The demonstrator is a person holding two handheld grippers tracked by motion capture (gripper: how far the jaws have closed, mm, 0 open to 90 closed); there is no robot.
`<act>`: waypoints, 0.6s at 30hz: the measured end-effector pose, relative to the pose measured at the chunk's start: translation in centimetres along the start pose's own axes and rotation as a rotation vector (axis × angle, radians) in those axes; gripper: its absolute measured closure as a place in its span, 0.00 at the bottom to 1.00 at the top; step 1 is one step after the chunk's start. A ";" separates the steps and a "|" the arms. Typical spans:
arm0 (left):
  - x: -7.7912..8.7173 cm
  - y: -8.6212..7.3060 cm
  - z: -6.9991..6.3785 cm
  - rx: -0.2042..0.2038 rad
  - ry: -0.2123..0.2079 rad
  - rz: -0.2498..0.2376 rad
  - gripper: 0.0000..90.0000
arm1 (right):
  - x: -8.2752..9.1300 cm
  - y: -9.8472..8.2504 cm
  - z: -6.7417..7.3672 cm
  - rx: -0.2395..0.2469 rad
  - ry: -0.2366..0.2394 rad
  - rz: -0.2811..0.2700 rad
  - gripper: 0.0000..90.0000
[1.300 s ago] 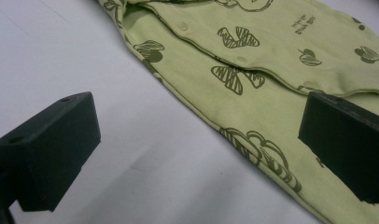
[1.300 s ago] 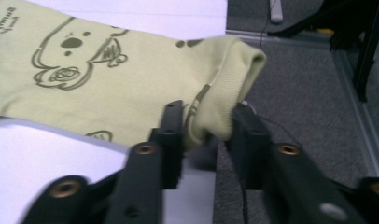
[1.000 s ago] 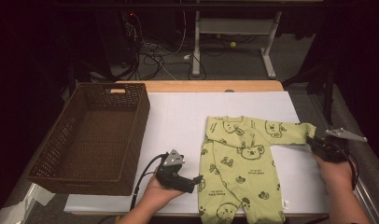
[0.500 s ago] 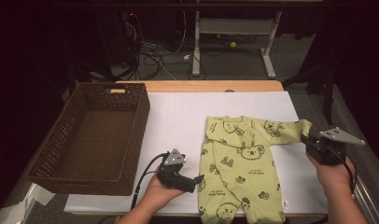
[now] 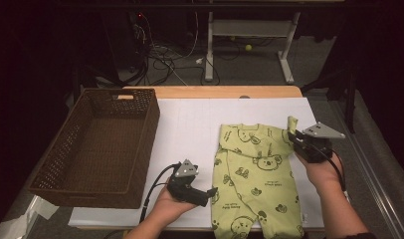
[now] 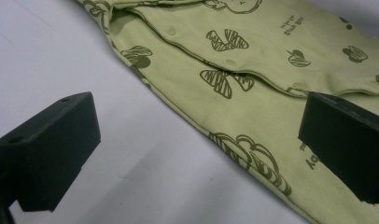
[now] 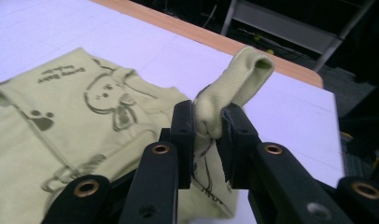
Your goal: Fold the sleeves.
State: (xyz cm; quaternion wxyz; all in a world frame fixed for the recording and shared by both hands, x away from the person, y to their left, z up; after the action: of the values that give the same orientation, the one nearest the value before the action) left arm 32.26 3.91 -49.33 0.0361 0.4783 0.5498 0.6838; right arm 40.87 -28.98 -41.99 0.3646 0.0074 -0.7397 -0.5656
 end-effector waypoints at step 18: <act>0.1 0.0 0.1 0.004 -0.001 0.000 0.00 | -4.7 1.6 5.8 0.124 0.097 0.063 0.86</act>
State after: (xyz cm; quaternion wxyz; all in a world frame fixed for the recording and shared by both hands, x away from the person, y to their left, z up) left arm 32.27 4.01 -49.30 0.0355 0.4787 0.5511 0.6826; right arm 41.81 -21.55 -43.68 0.4164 0.0340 -0.7548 -0.5058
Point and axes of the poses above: each handheld gripper's, and its own axes: x roughly backward along the jaws, y roughly out of its top, z roughly to its left, the point moved 5 cm from there along -x, roughly forward along the jaws, and after that the axes turned 12 degrees about y, right-handed, at the moved point
